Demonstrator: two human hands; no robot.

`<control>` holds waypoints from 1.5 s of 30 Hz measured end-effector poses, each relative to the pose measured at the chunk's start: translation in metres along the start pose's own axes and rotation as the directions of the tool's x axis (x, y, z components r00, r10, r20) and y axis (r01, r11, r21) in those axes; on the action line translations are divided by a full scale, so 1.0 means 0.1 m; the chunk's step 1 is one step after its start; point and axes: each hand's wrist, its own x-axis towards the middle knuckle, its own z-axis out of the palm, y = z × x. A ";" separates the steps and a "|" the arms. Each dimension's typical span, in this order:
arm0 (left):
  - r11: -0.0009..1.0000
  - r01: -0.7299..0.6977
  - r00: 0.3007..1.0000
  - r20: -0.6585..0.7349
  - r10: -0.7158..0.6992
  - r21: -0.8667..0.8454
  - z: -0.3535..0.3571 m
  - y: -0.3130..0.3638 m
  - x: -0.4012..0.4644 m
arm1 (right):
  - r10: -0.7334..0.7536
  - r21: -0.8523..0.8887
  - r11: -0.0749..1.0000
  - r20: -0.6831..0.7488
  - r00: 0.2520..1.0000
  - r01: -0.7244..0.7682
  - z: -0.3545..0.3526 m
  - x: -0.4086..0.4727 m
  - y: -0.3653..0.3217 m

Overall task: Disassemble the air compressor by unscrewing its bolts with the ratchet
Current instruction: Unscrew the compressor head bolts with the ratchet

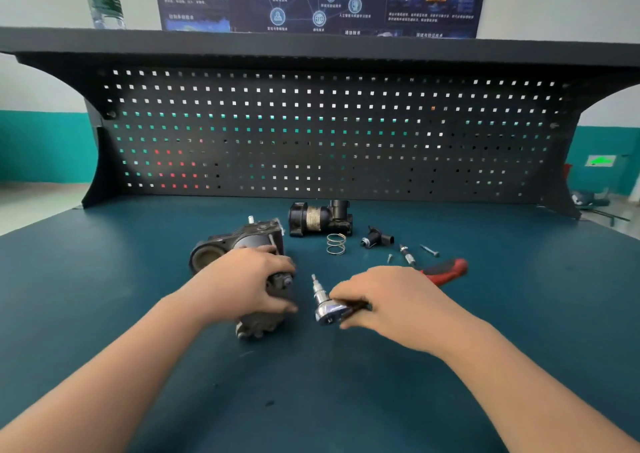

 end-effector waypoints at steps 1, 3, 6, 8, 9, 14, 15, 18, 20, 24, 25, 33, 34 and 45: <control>1.000 -0.020 1.000 -0.023 0.020 -0.011 0.02 -0.01 0.01 | -0.018 -0.010 1.000 -0.006 1.000 0.018 0.03 0.03 -0.05; 0.999 -0.035 0.996 -0.082 0.033 -0.016 0.03 0.04 0.06 | -0.052 -0.039 0.998 -0.021 0.998 0.051 0.06 0.07 -0.13; 0.999 -0.034 0.997 -0.070 0.034 -0.002 0.03 0.11 0.10 | -0.062 -0.111 0.992 -0.048 0.997 0.056 0.08 0.08 -0.15; 0.998 -0.061 0.992 -0.114 0.060 -0.009 0.02 0.14 0.04 | -0.047 -0.125 0.991 -0.041 0.998 0.042 0.08 0.07 -0.13; 0.992 -0.087 0.966 -0.250 0.061 -0.094 0.02 0.18 -0.04 | -0.041 -0.125 0.991 -0.035 0.999 0.036 0.08 0.07 -0.12; 0.588 0.205 0.715 -0.290 -0.636 -0.783 0.07 0.64 -0.34 | -0.036 -0.113 0.993 -0.013 0.999 0.035 0.10 0.10 -0.12; 0.362 0.312 0.753 -0.004 -0.658 -0.878 0.09 0.72 -0.32 | -0.032 -0.108 0.994 -0.010 0.999 0.031 0.10 0.10 -0.12; -0.250 0.431 0.775 0.498 -0.389 -0.867 0.08 0.88 -0.23 | -0.031 -0.091 0.995 -0.012 0.999 0.029 0.08 0.10 -0.13; -0.465 0.336 0.795 0.511 -0.327 -0.820 0.08 0.91 -0.17 | -0.023 -0.111 0.994 -0.004 1.000 0.022 0.06 0.09 -0.12; -0.625 0.189 0.835 0.459 -0.304 -0.758 0.12 0.95 -0.11 | -0.079 -0.333 0.943 -0.215 0.973 0.003 0.00 0.06 -0.07; -0.646 0.166 0.842 0.448 -0.300 -0.745 0.13 0.95 -0.11 | -0.054 -0.321 0.946 -0.315 0.948 -0.053 -0.01 0.04 -0.05; -0.769 0.111 0.834 0.480 -0.273 -0.629 0.15 0.90 -0.14 | 0.932 0.797 0.254 -0.050 0.359 -0.548 -0.13 0.03 0.05; -0.767 0.104 0.836 0.473 -0.277 -0.633 0.17 0.90 -0.13 | 0.905 0.890 0.039 0.161 0.395 -0.454 -0.13 0.02 0.05; -0.817 0.095 0.847 0.477 -0.235 -0.569 0.14 0.89 -0.09 | 0.692 0.862 0.480 -0.259 0.674 -0.162 -0.12 0.37 -0.01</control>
